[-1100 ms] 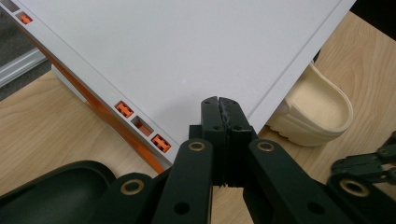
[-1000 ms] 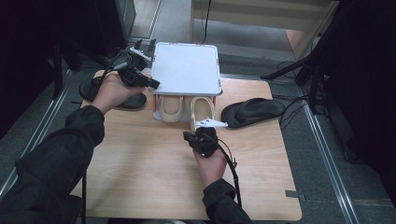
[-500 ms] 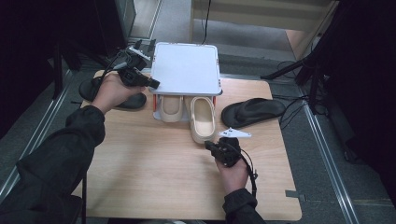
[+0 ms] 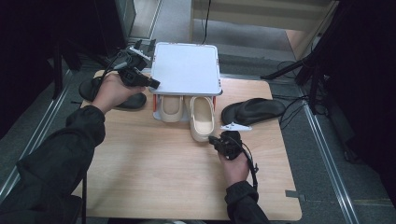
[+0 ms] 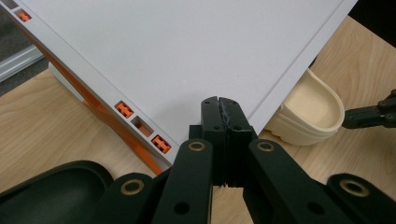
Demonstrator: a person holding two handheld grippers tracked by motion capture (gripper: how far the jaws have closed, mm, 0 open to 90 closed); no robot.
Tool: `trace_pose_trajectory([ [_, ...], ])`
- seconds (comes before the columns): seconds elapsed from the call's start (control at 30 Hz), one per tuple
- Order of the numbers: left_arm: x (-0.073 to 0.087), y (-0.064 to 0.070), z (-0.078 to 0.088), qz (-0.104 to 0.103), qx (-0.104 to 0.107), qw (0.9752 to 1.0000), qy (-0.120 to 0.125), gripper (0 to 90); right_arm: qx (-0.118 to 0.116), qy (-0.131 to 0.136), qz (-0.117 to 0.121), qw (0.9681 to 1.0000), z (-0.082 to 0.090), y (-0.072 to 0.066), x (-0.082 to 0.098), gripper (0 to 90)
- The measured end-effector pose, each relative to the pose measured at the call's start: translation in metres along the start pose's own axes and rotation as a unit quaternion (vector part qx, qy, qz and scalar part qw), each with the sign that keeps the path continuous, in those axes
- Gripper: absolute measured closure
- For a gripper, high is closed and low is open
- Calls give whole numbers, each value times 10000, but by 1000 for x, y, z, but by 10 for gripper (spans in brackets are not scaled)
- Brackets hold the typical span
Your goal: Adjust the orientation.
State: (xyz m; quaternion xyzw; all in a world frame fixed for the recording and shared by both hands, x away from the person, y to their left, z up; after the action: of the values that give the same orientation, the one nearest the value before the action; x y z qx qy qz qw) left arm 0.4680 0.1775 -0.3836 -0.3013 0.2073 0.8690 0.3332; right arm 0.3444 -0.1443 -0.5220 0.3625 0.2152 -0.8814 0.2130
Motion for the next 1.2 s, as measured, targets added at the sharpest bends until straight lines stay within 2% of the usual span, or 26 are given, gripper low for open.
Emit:
trace_pose_trajectory([
  [0.2, 0, 0, 0, -5, -6, 10000, -5, 900, -47, -41, 20, 10000, -10, -2, -11, 900],
  [0.4, 0, 1, 0, -44, -40, 10000, -15, 900, -169, -45, -74, 9998, -23, -3, -25, 900],
  [0.67, 0, 0, 0, -32, -11, 10000, -3, 900, -70, -4, -119, 9999, -41, -1, -40, 900],
  [0.77, 0, 0, 0, -20, 6, 10000, 0, 900, -14, -62, -125, 9999, -50, -1, -48, 900],
  [1.2, 1, 1, 0, -52, -28, 10000, 41, 900, 87, -42, -142, 9999, -63, 1, -58, 900],
])
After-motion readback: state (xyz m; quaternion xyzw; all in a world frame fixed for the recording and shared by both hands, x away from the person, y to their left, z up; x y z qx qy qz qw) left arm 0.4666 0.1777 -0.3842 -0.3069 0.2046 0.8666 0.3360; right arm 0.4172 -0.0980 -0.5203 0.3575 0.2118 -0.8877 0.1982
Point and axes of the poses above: each handheld gripper's, and its own axes: z roughly backward along the jaws, x roughly out of its underside, y roughly to its right, the point moved 2 cm from there along -z, roughly forward along the jaws
